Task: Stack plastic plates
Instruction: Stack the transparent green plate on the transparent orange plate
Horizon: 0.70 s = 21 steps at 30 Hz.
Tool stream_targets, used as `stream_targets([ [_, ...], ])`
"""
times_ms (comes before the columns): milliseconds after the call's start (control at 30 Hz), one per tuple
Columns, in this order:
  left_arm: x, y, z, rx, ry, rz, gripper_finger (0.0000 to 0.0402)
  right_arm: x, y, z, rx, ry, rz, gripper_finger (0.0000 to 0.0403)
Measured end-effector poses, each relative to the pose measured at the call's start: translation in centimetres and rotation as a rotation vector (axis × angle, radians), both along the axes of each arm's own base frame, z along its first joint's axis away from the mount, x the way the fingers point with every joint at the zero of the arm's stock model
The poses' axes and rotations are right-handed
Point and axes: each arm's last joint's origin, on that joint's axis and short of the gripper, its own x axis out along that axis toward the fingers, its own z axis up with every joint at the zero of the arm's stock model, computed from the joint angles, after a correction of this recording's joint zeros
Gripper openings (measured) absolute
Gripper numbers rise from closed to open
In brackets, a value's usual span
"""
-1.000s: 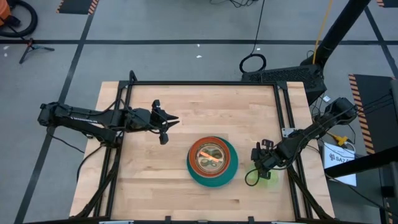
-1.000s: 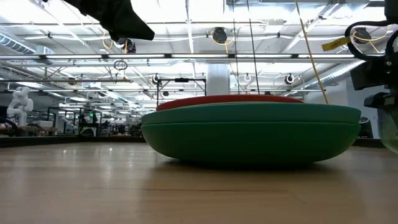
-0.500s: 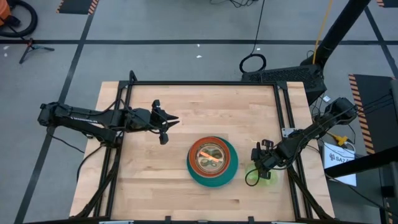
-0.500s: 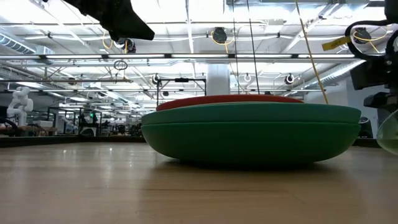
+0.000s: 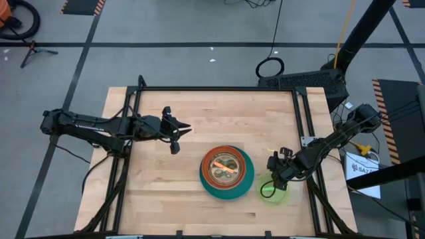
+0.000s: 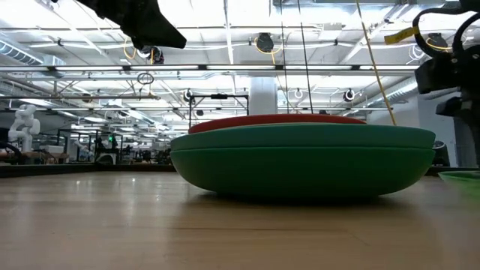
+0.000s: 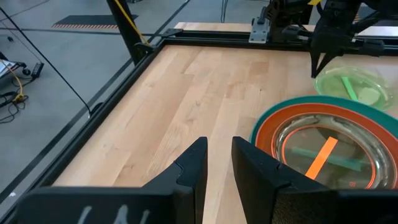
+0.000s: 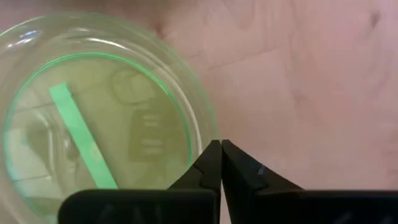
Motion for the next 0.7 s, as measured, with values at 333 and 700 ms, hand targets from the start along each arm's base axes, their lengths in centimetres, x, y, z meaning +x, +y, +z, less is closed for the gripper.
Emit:
stream_targets([
  [333,0.00,0.01,0.00,0.000,0.000,0.000,0.0081,-0.23,0.00,-0.02,0.052,0.039,-0.131,0.0064],
  [700,0.00,0.00,0.00,0.001,0.000,-0.001,0.0081,-0.70,-0.32,-0.18,0.047,0.075,-0.293,0.0173],
])
